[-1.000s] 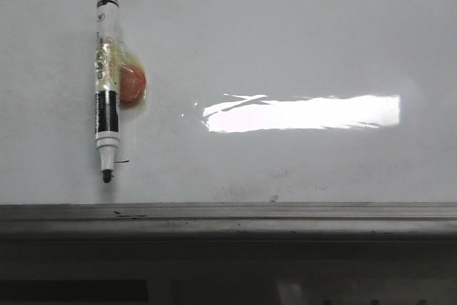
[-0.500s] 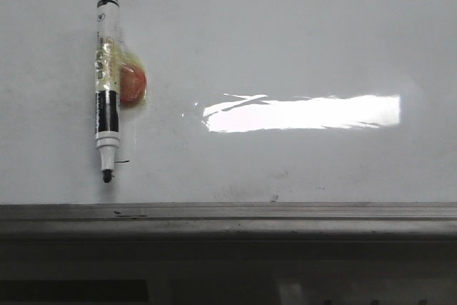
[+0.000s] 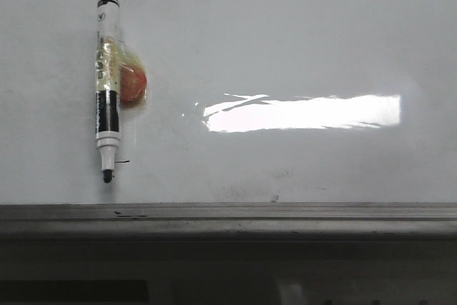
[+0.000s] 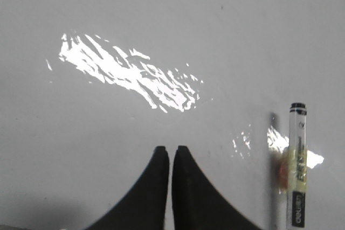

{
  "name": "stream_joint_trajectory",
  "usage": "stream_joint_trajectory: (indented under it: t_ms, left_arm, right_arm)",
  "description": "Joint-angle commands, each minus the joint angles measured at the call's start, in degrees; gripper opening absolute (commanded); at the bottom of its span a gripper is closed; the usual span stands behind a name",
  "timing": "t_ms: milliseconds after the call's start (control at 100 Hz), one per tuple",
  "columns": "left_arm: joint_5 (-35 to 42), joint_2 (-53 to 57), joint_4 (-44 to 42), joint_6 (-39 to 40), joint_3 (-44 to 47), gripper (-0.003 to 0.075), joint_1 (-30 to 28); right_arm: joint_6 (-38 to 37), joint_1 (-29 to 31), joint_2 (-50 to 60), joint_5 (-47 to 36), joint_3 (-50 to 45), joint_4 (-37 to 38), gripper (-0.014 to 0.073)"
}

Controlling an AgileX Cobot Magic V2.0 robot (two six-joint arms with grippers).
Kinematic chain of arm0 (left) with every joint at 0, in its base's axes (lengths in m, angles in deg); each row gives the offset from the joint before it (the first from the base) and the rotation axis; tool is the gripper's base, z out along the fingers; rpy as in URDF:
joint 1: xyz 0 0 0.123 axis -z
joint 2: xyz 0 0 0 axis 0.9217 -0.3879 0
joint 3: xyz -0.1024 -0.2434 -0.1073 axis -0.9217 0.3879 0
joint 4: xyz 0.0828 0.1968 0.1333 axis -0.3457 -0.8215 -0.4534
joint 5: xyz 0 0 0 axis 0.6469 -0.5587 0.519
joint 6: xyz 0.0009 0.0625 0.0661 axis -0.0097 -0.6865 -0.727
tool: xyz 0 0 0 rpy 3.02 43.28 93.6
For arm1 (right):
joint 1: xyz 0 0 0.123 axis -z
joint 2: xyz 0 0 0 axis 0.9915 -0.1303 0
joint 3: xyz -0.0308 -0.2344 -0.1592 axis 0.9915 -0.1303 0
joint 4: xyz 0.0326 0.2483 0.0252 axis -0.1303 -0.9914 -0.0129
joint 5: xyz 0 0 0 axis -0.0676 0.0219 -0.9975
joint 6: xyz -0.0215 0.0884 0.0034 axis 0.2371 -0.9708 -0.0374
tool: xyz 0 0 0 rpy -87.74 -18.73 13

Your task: Write number 7 on whiteboard

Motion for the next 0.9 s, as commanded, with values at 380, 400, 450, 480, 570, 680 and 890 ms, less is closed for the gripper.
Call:
stream_joint_trajectory:
  t_ms: [380, 400, 450, 480, 570, 680, 890]
  left_arm:
    - [0.49, 0.53, 10.99, -0.12, -1.58, -0.0020, -0.01]
    - [-0.39, 0.13, 10.06, -0.12, -2.02, -0.0020, -0.01]
    - [-2.73, -0.96, 6.40, -0.15, -4.35, -0.0020, -0.01]
    - [-4.47, -2.00, 3.25, -0.15, -5.73, -0.0020, -0.01]
    - [-8.94, -5.91, -4.62, -0.15, -10.88, -0.0020, -0.01]
    - [-14.72, -11.71, -10.07, -0.41, -17.23, -0.0020, -0.01]
    - [-26.52, -22.90, -11.48, -7.71, -28.21, 0.0022, 0.48]
  right_arm:
    - [-9.40, 0.34, 0.89, 9.12, 5.78, -43.64, -0.0043]
    - [-9.40, 0.34, 0.76, 11.12, 7.09, -43.64, -0.0043]
    - [-9.40, 0.34, -0.05, 19.27, 10.38, -42.93, -0.0043]
    - [-9.40, 0.34, -0.71, 23.42, 12.78, -42.38, -0.0043]
    - [-9.40, 0.34, -3.99, 35.99, 19.33, -40.30, -0.0043]
    - [-6.47, 0.34, -8.78, 45.64, 26.36, -39.00, -0.0043]
    - [0.59, 0.34, -14.55, 50.87, 36.72, -40.39, -0.0043]
